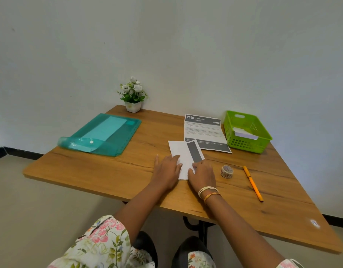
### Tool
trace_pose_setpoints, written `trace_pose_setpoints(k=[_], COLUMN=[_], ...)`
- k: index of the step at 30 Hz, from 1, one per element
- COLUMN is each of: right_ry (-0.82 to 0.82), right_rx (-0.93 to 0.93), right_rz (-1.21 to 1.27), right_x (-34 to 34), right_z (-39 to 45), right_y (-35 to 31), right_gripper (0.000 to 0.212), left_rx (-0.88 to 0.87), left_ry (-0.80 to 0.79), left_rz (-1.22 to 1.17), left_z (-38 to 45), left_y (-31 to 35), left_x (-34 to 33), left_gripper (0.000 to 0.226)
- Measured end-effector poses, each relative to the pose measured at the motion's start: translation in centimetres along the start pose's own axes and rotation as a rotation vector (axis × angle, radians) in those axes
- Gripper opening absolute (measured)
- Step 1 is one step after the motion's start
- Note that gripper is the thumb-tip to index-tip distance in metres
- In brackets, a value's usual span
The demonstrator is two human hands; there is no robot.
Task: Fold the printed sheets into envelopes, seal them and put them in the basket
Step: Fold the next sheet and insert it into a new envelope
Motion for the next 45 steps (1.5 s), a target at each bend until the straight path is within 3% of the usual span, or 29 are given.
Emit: trace_pose_setpoints(k=[6,10,13,16,19,23,26,31,34,38,40,45], right_ry=[0.003,-0.015,-0.017,0.014,0.062,-0.03,-0.149,-0.243,-0.189,-0.023,0.021,-0.043], right_rx=[0.041,0.219,0.244,0.14,-0.044,-0.246,-0.264,-0.194,-0.19,-0.135,-0.06,0.127], right_rz=[0.022,-0.169,-0.163,0.104,0.332,0.552,0.461,0.202,0.072,-0.157,-0.24,-0.359], right_x=[0.3,0.4,0.4,1.5,2.4,2.0,1.4,1.2,1.1,1.1,0.9,-1.0], right_z=[-0.6,-1.6,-1.7,-1.3,-0.9,0.2,0.8,1.3,1.5,1.6,1.6,1.4], right_y=[-0.9,-3.0,-3.4,-2.6,-0.9,0.9,1.4,1.3,1.1,0.7,-0.1,-2.3], right_gripper=[0.056,0.073,0.055,0.037,0.04,0.048,0.055,0.051,0.055,0.076,0.068,0.051], left_rx=[-0.012,0.017,0.035,0.02,0.017,0.005,-0.028,-0.04,-0.018,-0.022,-0.029,-0.029], left_ry=[0.141,0.169,0.204,0.251,0.26,0.227,0.117,0.015,-0.03,0.001,0.021,-0.016], left_rz=[-0.587,-0.791,-0.735,-0.736,-0.673,-0.378,-0.15,-0.071,-0.043,0.061,0.122,0.186], left_z=[0.2,0.0,0.0,-0.1,0.0,0.0,0.4,0.5,0.6,0.4,0.3,0.4], left_y=[-1.3,-2.0,-2.3,-2.4,-2.5,-1.4,-0.5,-0.4,-0.6,-0.3,-0.1,-0.1], left_x=[1.7,2.2,2.3,2.8,2.6,2.3,1.1,0.2,-0.1,0.3,0.5,0.6], left_gripper=[0.04,0.046,0.048,0.043,0.04,0.041,0.041,0.039,0.04,0.037,0.036,0.038])
Point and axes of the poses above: each hand's wrist, its own z-axis towards the middle knuckle, its own x-axis out of the back of the hand, y = z × x, the point moved 8 cm from there along z, towards the middle knuckle, and after that the axes turned 4 degrees about -y, right-handed, at the moved point
